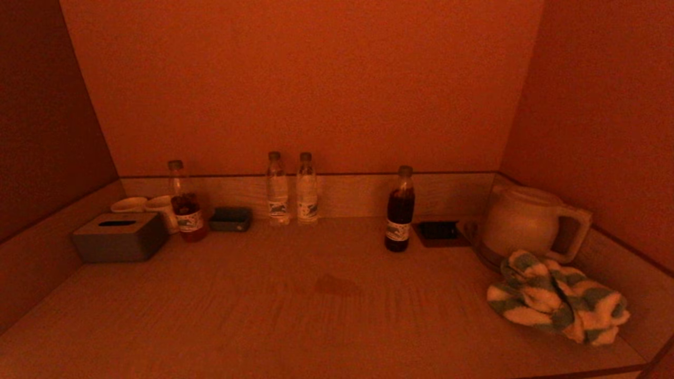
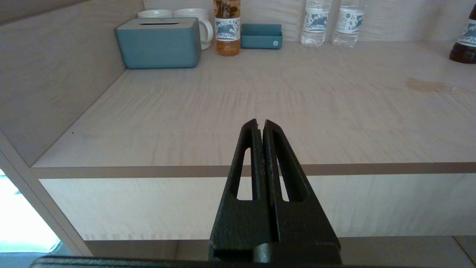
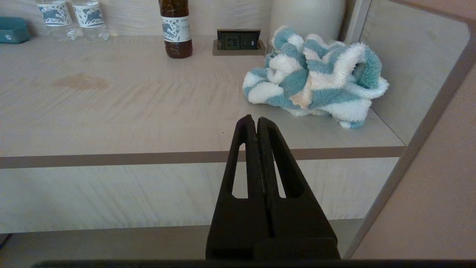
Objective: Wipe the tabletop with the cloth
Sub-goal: Pick up the tablecloth
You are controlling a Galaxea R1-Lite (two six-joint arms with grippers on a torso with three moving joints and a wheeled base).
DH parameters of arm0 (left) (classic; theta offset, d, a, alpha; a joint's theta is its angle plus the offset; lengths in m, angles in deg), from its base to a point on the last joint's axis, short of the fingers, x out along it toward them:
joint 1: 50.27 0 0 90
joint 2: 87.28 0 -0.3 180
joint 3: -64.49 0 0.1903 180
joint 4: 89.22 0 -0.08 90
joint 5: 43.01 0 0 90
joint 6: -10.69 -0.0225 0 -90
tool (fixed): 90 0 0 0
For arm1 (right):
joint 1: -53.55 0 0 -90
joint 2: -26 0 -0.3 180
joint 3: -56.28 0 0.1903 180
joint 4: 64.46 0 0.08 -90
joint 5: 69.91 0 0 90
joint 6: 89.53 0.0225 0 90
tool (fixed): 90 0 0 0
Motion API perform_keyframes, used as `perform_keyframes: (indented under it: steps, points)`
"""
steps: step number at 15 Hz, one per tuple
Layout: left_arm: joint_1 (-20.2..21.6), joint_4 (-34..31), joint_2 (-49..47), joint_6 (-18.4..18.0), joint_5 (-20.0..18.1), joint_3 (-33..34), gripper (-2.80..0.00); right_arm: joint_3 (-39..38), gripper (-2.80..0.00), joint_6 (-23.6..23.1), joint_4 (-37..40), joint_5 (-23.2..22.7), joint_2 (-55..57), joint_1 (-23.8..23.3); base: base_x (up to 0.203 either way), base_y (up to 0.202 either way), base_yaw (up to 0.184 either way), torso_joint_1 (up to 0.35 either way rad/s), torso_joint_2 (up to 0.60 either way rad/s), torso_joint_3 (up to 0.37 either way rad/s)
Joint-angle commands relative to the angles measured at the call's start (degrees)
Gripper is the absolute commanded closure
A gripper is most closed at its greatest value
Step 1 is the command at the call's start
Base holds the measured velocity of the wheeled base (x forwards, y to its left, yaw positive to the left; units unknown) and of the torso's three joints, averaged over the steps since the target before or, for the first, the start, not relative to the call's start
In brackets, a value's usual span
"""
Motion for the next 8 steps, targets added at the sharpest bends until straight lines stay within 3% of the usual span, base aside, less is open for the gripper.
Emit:
perform_keyframes:
  steps: [1,8]
  points:
    - [0.0,0.0,0.0,0.0,0.0,0.0,0.00,0.0,0.00,0.0,0.0,0.1,0.1,0.0,0.000,0.000,0.000,0.000,0.00,0.000]
    - [0.0,0.0,0.0,0.0,0.0,0.0,0.00,0.8,0.00,-1.2,0.6,0.4,0.1,0.0,0.000,0.000,0.000,0.000,0.00,0.000]
